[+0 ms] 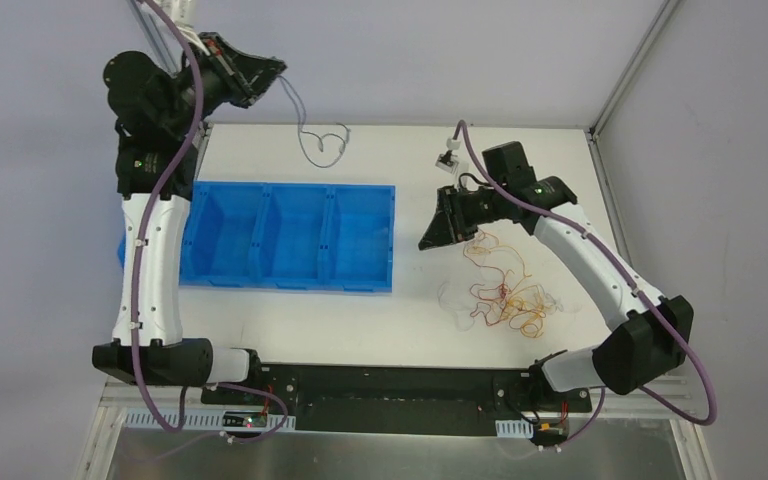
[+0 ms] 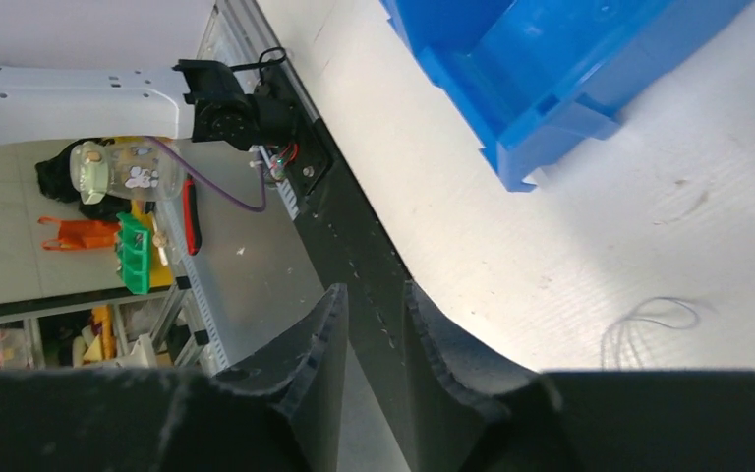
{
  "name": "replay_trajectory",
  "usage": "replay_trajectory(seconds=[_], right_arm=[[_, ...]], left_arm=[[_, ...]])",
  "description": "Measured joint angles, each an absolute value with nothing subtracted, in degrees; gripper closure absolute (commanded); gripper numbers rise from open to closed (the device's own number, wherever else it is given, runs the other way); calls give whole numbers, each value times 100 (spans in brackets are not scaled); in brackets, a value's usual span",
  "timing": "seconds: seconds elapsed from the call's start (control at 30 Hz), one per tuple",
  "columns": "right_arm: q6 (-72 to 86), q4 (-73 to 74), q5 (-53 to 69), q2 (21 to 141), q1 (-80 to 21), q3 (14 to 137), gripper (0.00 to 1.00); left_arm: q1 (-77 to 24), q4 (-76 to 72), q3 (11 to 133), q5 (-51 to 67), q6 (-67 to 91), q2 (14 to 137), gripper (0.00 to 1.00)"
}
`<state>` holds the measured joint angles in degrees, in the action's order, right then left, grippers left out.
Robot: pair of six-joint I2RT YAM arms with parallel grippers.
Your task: Untangle the cables
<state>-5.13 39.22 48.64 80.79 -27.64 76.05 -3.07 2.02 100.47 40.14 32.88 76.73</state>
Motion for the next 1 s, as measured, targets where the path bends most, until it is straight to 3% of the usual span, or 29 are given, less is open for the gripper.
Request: replay_trajectory(seconds=[0.23, 0.5, 0.83, 0.87, 0.9, 0.93, 1.0], right_arm=[[-987, 4423, 4748, 7850, -2032, 7623, 36], [-1177, 4904, 4661, 7778, -1791, 7835, 14], [-1389, 5336, 4466, 7570, -1636, 8040, 10], [-1411, 5367, 4445, 7570, -1599, 8064, 10], [-1426, 5411, 4416, 7570, -1559, 8095, 10], [-1446, 5454, 4390, 7570, -1518, 8123, 10], [-1507, 5586, 4338, 7572, -1417, 8213, 11]], left_arm=[[1210, 1903, 10324, 3188, 2082, 7601, 100], [2770, 2987, 9961, 2338, 617, 7625, 100], [3778, 2786, 8637, 2040, -718, 8370, 98], [3817, 2749, 8514, 2034, -860, 8447, 83], [3837, 2718, 8394, 2027, -991, 8514, 59], [3841, 2705, 8300, 2025, -1114, 8569, 43], [3833, 2692, 8187, 2047, -1286, 8630, 28]])
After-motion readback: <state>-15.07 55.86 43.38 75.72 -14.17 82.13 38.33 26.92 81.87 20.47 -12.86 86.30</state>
